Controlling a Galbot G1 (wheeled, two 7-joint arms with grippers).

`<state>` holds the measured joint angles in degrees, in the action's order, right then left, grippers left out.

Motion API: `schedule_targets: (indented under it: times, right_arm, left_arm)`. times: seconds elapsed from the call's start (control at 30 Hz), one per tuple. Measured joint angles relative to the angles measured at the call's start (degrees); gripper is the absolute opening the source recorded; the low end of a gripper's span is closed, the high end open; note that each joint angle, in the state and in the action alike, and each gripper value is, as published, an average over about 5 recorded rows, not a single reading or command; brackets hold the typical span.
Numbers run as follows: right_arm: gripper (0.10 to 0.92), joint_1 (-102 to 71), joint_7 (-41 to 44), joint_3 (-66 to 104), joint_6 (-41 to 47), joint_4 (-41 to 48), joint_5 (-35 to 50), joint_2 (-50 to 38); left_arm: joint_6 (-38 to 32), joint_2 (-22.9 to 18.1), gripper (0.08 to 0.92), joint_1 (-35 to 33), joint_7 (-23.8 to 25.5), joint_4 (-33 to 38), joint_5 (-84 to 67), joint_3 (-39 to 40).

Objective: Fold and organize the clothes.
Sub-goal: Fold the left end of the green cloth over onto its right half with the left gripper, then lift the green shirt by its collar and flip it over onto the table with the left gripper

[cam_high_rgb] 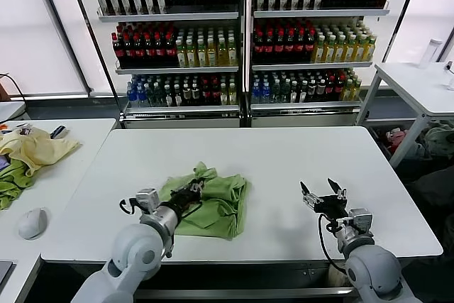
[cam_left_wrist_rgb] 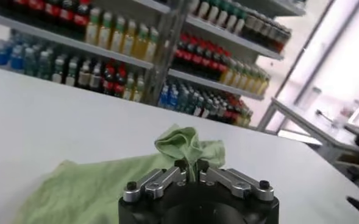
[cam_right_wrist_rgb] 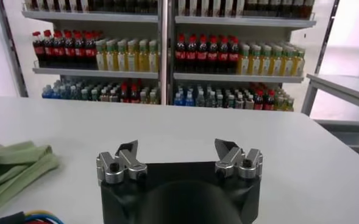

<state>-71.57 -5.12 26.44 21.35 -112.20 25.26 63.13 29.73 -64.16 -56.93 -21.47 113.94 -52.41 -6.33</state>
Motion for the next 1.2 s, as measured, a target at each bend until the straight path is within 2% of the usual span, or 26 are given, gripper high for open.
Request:
schedule_targets:
  times: [0.37, 0.6, 0.7, 0.97, 1.2]
  right_arm:
    - [0.823, -0.26, 0.17, -0.18, -0.26, -0.01, -1.14, 0.57]
    - [0.823, 0.26, 0.42, -0.03, -0.62, 0.54, -1.27, 0.38]
    - [0.823, 0.53, 0.49, -0.08, -0.79, 0.88, -1.29, 0.31]
    - [0.823, 1.29, 0.62, -0.36, -1.21, 1.93, -1.34, 0.05]
    - [0.823, 1.68, 0.65, -0.66, -1.27, 2.51, -1.3, -0.12]
  left_arm:
    - [-0.5, -0.32, 0.534, 1.67, 2.78, -0.11, 2.02, 4.65]
    - [-1.62, 0.82, 0.74, 0.2, 3.73, 0.79, 2.09, 2.12]
    - [-2.26, 1.64, 0.801, -1.06, 3.62, 0.25, 3.25, -0.39]
    - [-3.36, 2.62, 0.823, -4.98, 2.99, -3.5, 6.49, -7.68]
    - [-3.37, 2.04, 0.823, -7.3, 2.76, -7.34, 8.33, -10.61]
